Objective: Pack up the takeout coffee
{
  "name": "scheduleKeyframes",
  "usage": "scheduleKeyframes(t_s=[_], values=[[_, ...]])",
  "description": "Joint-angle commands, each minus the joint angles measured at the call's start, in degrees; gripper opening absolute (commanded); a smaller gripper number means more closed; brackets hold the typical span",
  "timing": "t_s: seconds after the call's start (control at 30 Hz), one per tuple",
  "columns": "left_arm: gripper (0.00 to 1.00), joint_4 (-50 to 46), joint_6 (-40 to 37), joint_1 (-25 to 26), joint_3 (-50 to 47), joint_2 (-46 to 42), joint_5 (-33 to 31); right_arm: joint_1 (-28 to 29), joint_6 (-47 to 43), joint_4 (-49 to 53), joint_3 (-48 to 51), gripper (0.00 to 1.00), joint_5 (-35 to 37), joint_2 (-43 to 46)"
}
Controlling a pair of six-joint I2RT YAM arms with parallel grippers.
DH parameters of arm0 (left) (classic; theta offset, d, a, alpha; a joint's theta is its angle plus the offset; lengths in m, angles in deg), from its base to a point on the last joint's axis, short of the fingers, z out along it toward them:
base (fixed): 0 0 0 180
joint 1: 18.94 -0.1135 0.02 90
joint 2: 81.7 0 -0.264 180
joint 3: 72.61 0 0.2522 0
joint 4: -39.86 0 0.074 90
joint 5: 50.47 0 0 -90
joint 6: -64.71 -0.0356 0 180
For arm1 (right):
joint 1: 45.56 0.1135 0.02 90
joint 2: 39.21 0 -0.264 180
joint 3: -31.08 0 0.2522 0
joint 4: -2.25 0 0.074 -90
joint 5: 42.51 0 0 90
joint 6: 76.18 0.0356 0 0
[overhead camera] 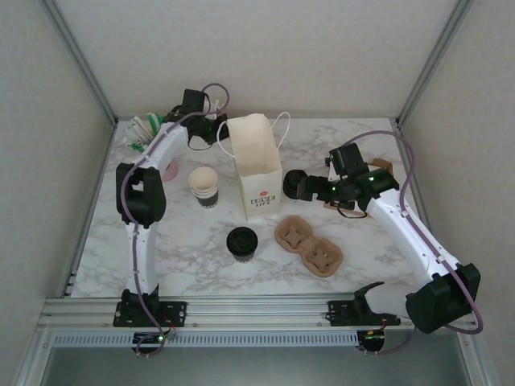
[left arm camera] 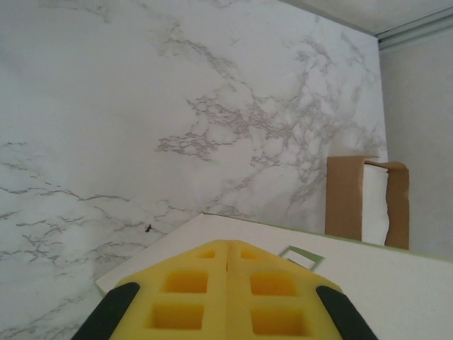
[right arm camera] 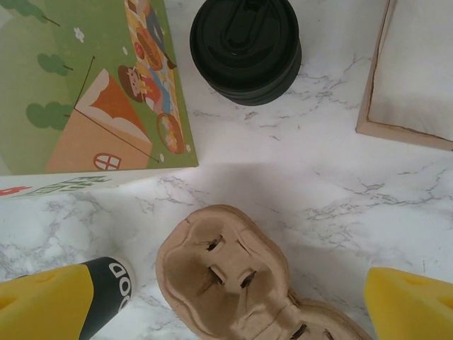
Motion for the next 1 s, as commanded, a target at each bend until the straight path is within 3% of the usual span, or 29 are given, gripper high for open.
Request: scheduleKeyframes(t_s=[0.0,0.67,0.97], values=[[0.0,4.0,-1.2,1.1,-3.9,-5.0,0.8,-0.6,0.4,0.3,0.8,0.99,-0.9,1.1],[0.01,7.5,-1.3,1.0,-23.5,-20.6,-5.2,-2.0,2.1,0.8,0.0,0.99,-0.7,-3.0],[0.17,8.8,0.9,0.3,-27.4,-28.9,-9.8,-5.0,2.6,3.0,-4.5,0.99,-3.2,-7.4]])
